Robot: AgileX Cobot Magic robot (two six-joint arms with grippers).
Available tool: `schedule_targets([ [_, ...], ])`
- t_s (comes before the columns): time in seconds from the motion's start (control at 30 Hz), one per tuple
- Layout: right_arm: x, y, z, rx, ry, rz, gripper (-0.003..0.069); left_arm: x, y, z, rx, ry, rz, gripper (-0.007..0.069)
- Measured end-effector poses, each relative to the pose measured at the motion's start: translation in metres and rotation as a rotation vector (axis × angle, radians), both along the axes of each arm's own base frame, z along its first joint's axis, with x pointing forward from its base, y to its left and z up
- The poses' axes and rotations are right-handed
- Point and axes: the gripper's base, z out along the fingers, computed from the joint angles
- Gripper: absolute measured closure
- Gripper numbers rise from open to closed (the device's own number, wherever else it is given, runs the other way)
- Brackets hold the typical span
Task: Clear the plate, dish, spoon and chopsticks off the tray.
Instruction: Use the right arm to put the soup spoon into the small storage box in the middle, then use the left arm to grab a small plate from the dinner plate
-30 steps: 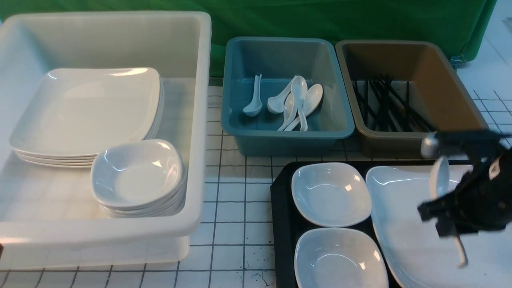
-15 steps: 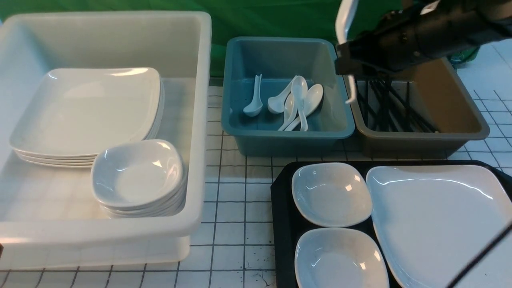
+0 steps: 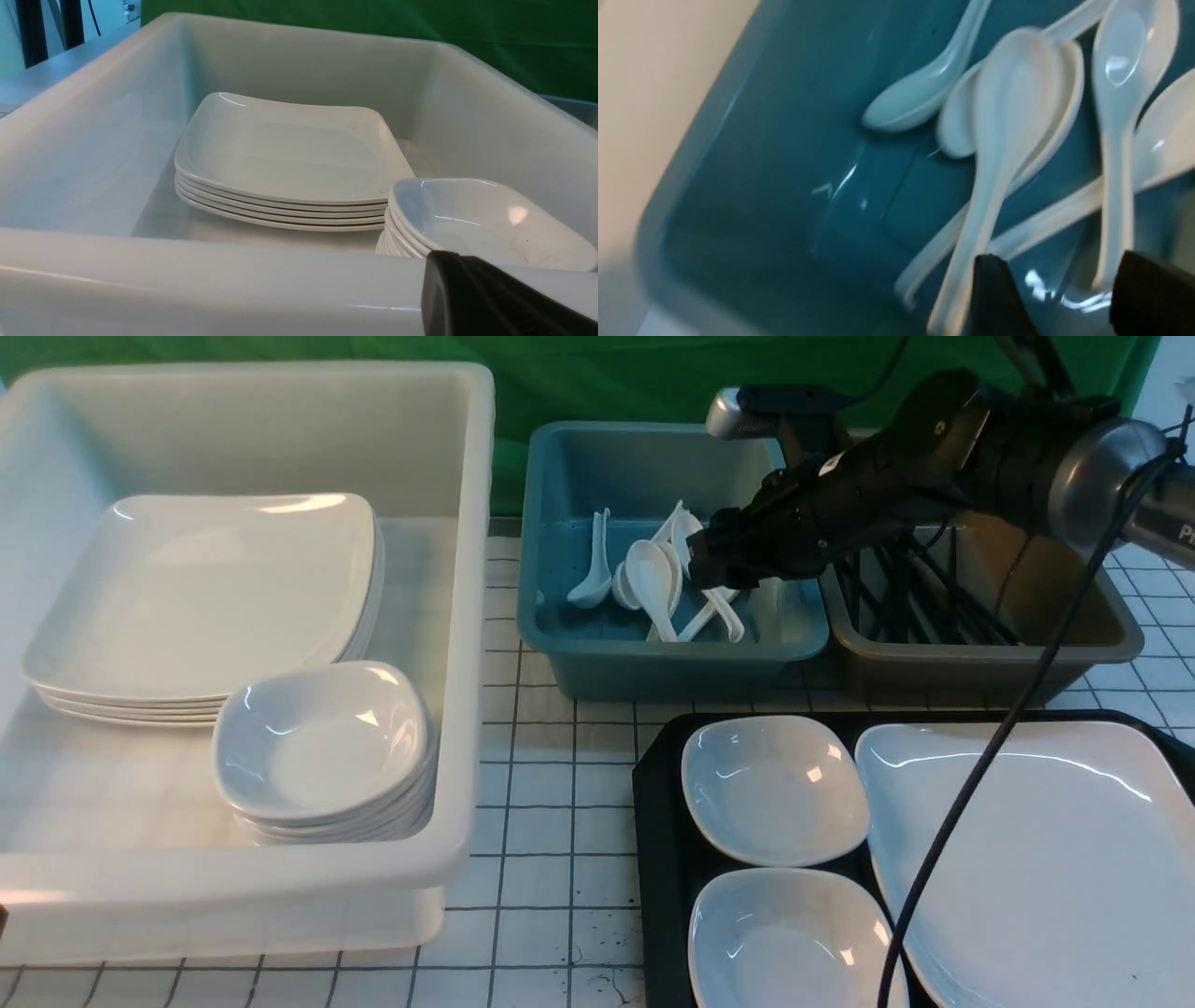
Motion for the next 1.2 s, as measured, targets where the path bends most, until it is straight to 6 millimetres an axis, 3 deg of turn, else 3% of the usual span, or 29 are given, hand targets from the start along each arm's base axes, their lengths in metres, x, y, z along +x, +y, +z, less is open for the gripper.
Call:
schedule_targets([
  [0.17,-0.031,-0.006,0.057,-0.046,0.045,0.138,0.0468,0.000,0.000,0.000,0.021,0.001,-0.001,0.0619],
  [0.2,-0.054,-0.013,0.095,-0.065,0.049,0.195,0.0545,0.000,0.000,0.000,0.026,0.001,-0.002,0.0619],
  [0.23,-0.057,-0.014,0.099,-0.070,0.058,0.204,0.0553,0.000,0.000,0.000,0.026,0.001,-0.002,0.0619],
  [0.27,-0.077,-0.022,0.128,-0.077,0.037,0.210,0.0611,0.000,0.000,0.000,0.027,0.001,-0.002,0.0619],
  [0.3,-0.088,-0.027,0.145,-0.079,0.017,0.196,0.0634,0.000,0.000,0.000,0.029,0.001,-0.002,0.0619],
  [0.33,-0.091,-0.028,0.148,-0.075,0.011,0.192,0.0637,0.000,0.000,0.000,0.029,0.001,-0.002,0.0619],
  [0.37,-0.112,-0.040,0.177,-0.082,-0.042,0.150,0.0652,0.000,0.000,0.000,0.030,0.001,-0.002,0.0619],
  [0.4,-0.115,-0.041,0.180,-0.077,-0.047,0.147,0.0653,0.000,0.000,0.000,0.030,0.001,-0.002,0.0619],
  [0.43,-0.135,-0.052,0.201,-0.079,-0.099,0.116,0.0657,0.000,0.000,0.000,0.030,0.001,-0.002,0.0619],
  [0.47,-0.138,-0.053,0.203,-0.081,-0.106,0.115,0.0657,0.000,0.000,0.000,0.031,0.001,-0.002,0.0619],
  [0.57,-0.188,-0.075,0.227,-0.079,-0.171,0.082,0.0657,0.000,0.000,0.000,0.033,0.001,-0.002,0.0619],
  [0.73,-0.255,-0.101,0.216,-0.092,-0.177,0.068,0.0652,0.000,0.000,0.000,0.072,0.003,0.000,0.0619],
  [0.8,-0.265,-0.106,0.209,-0.092,-0.175,0.064,0.0652,0.000,0.001,0.000,0.091,0.004,0.001,0.0619],
  [0.87,-0.290,-0.116,0.186,-0.093,-0.173,0.053,0.0650,0.000,0.001,0.000,0.114,0.005,0.002,0.0619],
  [1.07,-0.330,-0.134,0.147,-0.095,-0.190,0.011,0.0650,0.000,0.001,0.000,0.123,0.006,0.003,0.0619],
  [1.2,-0.354,-0.144,0.134,-0.028,-0.269,-0.048,0.0650,0.000,0.001,0.001,0.096,-0.005,0.003,0.0619],
])
